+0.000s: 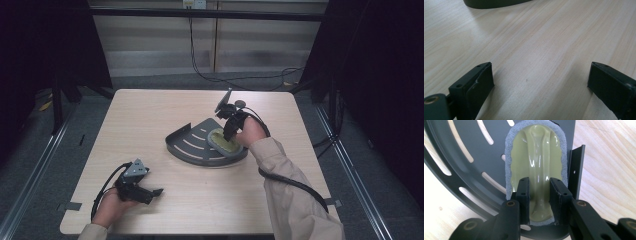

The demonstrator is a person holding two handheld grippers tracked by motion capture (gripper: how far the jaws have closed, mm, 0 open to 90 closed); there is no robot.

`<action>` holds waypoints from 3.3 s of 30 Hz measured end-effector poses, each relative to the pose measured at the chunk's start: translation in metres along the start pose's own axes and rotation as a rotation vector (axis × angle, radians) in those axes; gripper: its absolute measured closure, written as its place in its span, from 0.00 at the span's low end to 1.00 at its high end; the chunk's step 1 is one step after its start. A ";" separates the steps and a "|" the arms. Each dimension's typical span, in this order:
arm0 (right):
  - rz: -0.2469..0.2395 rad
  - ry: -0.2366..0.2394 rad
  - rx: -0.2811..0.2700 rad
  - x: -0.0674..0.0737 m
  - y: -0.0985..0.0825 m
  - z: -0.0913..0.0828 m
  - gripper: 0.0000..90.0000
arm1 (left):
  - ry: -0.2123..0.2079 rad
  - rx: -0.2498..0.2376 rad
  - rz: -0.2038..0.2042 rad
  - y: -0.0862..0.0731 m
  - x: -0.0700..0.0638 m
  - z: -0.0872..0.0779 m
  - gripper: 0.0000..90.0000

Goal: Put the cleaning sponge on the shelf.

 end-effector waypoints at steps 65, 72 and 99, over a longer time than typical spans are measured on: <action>0.033 0.030 -0.029 -0.005 -0.025 -0.013 0.17 | -0.001 -0.001 -0.013 -0.002 -0.001 -0.001 0.07; 0.016 0.040 -0.050 -0.002 -0.033 -0.020 0.17 | 0.003 -0.001 -0.008 -0.002 -0.001 -0.001 0.07; -0.032 0.077 -0.109 -0.008 -0.098 -0.024 0.16 | 0.004 -0.009 -0.015 -0.003 -0.001 -0.001 0.07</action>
Point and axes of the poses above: each handheld gripper's, and its own axes: z roughly forward along the jaws, y roughly out of its top, x roughly to its left, the point moved 1 cm from there along z, roughly forward along the jaws, and after that the axes turned 12 degrees about x, right-handed, at the moved point
